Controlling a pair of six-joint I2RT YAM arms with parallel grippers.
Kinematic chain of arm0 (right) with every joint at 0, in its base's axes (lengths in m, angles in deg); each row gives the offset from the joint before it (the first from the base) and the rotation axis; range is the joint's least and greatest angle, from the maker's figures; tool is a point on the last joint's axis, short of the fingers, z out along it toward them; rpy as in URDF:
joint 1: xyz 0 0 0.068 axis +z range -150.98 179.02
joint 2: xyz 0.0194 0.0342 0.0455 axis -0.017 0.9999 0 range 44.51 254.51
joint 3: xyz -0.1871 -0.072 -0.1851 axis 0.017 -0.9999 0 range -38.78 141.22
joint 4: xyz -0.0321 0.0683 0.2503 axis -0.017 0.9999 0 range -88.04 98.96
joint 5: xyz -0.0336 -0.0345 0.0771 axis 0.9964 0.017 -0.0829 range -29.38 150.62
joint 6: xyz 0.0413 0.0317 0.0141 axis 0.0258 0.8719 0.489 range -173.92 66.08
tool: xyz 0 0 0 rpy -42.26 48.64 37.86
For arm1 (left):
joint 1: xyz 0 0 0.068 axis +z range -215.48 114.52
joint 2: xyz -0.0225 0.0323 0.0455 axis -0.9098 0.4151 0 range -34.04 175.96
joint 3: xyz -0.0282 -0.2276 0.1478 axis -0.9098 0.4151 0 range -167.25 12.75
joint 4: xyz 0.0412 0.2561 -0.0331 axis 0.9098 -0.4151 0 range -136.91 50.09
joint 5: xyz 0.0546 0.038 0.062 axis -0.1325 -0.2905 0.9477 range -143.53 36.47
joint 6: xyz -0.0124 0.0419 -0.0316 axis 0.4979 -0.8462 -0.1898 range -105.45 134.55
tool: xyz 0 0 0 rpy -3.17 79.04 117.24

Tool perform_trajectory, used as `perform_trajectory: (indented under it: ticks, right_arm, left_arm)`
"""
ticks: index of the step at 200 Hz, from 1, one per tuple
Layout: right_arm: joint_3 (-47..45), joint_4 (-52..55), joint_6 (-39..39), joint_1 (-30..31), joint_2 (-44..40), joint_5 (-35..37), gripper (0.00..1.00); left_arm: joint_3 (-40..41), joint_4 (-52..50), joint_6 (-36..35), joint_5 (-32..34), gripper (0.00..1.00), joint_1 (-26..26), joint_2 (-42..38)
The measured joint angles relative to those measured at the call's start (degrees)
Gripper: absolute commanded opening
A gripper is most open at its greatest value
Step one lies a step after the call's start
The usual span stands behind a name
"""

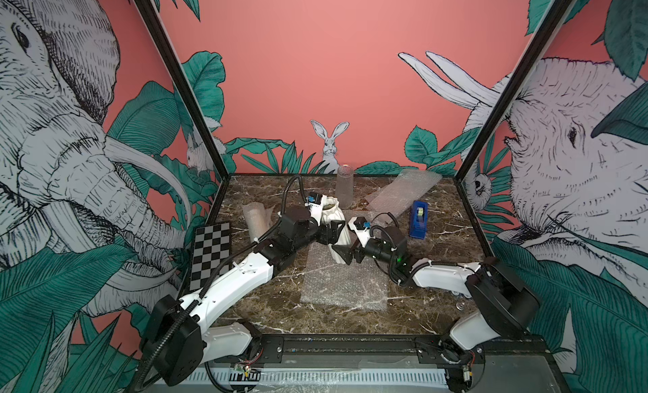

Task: Wrap vases in bubble wrap
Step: Pick up the vase from the center of the board, then place the vase in bubble wrap.

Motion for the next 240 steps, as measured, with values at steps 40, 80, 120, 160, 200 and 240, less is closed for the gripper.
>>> perform_trajectory:
  ticks: [40, 80, 120, 160, 200, 240]
  right_arm:
    - [0.26, -1.29, 1.46, 0.55, 1.38, -0.85, 0.9]
    - [0.46, -1.42, 3.37, 0.94, 1.66, -1.18, 0.64]
    - [0.39, 0.26, 5.38, 1.33, 0.5, 0.13, 0.5]
    - [0.44, 12.79, 3.91, 1.55, -5.73, 4.7, 0.46]
    - [0.48, 30.8, -1.07, 0.87, -11.21, 9.62, 0.47]
    - [6.51, 51.76, -10.49, 1.95, -12.74, 10.36, 0.47]
  left_arm:
    - [1.97, 2.82, 2.54, 0.11, 0.4, -2.32, 0.0]
    - [3.06, 4.13, 4.28, 1.31, 0.45, -2.51, -0.02]
    - [3.5, 4.7, 5.53, 2.54, 0.72, -2.67, -0.22]
    - [2.19, 1.77, 6.54, 3.98, 0.99, -3.02, -1.97]
    - [0.48, -1.33, 5.14, 5.25, 0.99, -2.56, -5.35]
    - [7.37, -3.08, 5.64, 6.6, 0.99, 4.17, -15.39]
